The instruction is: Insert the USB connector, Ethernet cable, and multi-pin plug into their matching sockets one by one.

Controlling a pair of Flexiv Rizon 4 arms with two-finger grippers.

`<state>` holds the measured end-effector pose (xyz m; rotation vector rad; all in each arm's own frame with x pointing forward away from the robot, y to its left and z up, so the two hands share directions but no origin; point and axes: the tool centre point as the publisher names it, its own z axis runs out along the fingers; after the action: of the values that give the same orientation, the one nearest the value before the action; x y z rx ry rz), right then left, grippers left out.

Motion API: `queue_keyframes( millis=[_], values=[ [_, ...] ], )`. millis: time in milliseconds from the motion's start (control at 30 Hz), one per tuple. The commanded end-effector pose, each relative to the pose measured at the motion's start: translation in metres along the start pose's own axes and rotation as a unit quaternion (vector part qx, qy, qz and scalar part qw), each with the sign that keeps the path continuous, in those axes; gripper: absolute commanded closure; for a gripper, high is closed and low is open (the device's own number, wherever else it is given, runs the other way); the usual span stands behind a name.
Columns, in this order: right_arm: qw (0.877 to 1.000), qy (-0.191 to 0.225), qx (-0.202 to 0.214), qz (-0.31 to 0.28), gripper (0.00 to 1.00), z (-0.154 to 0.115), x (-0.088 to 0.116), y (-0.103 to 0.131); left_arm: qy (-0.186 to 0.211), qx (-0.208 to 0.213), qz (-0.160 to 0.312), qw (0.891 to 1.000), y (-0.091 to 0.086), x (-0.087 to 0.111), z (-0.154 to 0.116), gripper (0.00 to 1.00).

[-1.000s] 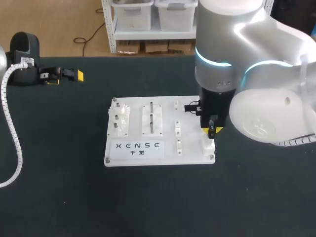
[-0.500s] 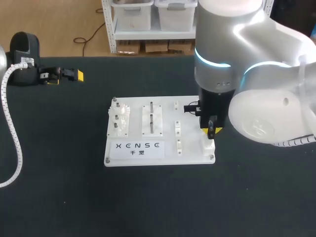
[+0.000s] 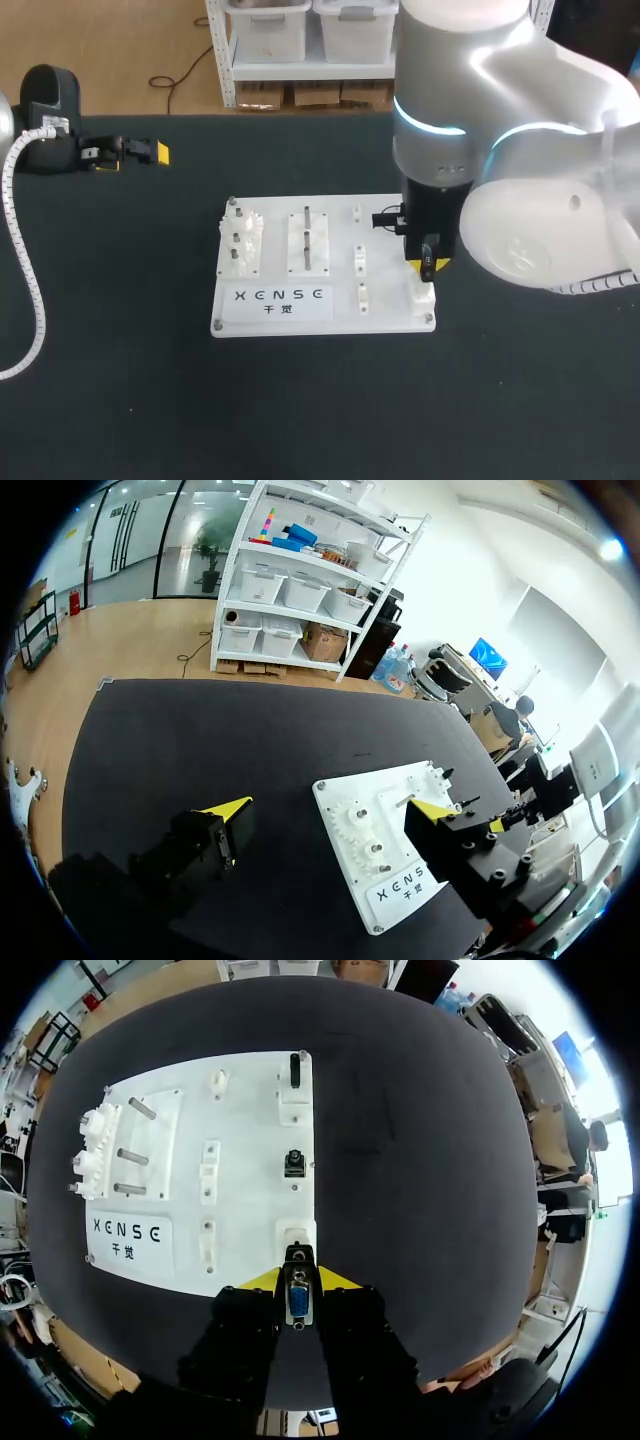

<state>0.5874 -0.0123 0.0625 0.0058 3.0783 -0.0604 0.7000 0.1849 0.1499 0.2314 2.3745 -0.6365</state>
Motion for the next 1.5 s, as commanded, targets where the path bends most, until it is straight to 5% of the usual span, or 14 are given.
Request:
queue_keyframes(
  millis=[33, 1500],
  values=[
    [1.0, 0.001, 0.001, 0.001, 1.0, 0.0066, 0.0004, 0.002, 0.0, 0.0, 0.0, 1.0, 0.0, 0.0, 0.0, 0.0],
    [1.0, -0.008, 0.006, 0.001, 1.0, 0.0019, 0.0004, 0.0038, 0.0, 0.0, 0.0, 1.0, 0.0, 0.0, 0.0, 0.0]
  ],
)
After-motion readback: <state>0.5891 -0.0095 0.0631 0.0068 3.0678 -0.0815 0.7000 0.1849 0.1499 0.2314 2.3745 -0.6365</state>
